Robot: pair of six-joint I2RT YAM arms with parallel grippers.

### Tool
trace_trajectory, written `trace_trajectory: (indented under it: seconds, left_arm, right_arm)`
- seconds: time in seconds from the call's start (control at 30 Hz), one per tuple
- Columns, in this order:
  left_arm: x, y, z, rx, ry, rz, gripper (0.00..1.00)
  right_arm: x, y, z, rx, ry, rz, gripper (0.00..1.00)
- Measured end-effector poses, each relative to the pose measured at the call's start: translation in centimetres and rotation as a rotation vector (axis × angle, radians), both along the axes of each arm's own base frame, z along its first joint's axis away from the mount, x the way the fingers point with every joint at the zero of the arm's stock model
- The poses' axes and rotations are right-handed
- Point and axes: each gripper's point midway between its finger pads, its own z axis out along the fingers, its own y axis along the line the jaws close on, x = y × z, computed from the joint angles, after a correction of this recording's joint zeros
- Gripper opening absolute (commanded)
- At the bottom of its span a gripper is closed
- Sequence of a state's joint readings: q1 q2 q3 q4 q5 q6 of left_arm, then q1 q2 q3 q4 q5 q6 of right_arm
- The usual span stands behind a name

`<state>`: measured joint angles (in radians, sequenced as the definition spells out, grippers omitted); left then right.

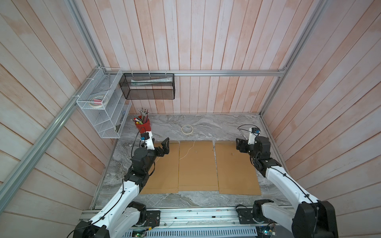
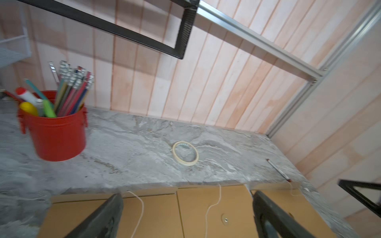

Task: Open the file bag
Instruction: Reset both arms

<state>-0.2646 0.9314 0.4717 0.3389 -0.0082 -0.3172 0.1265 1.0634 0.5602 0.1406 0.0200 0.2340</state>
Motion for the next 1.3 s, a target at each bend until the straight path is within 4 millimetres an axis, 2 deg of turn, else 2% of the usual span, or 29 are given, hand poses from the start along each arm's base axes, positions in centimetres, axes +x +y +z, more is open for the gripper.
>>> trace_trajectory:
  seconds: [0.13,0.3,0.47,0.57,0.67,0.8,0.93,1.03,1.13,1.3]
  left_arm:
    - [1.1,3.6,-2.1,0.115,0.019,0.17,1.0]
    - [0.9,8.6,-6.2,0.226,0.045,0.33,1.0]
    - [-0.1,11.1,-10.5,0.291,0.054,0.373,1.0]
    - [0.2,11.8,-12.0,0.295,0.049,0.373,1.0]
    - [0.9,12.1,-12.4,0.279,0.02,0.364,1.0]
    - [1.6,11.5,-13.4,0.27,0.014,0.315,1.0]
    - [3.0,11.0,-11.7,0.262,-0.037,0.29,1.0]
    - [3.8,10.9,-10.5,0.259,-0.069,0.286,1.0]
    - [4.2,10.8,-10.4,0.26,-0.068,0.278,1.0]
    - [4.3,10.6,-10.9,0.266,-0.049,0.263,1.0]
  right_arm:
    - [-2.0,-2.6,-2.2,-0.046,-0.03,-0.115,0.87]
    - [-1.7,-4.6,-3.3,-0.11,-0.065,-0.201,0.97]
    - [-1.8,-5.4,-4.9,-0.181,-0.113,-0.224,0.98]
    - [-1.8,-5.9,-5.6,-0.23,-0.141,-0.236,0.98]
    - [-1.3,-6.2,-5.6,-0.266,-0.184,-0.24,0.98]
    - [-0.3,-6.5,-5.5,-0.29,-0.229,-0.24,0.98]
    - [0.8,-6.4,-5.5,-0.275,-0.263,-0.212,0.98]
    - [0.7,-6.8,-6.0,-0.261,-0.284,-0.21,0.98]
    - [0.5,-7.1,-6.2,-0.256,-0.288,-0.216,0.98]
    - [1.1,-7.0,-5.2,-0.24,-0.32,-0.21,0.98]
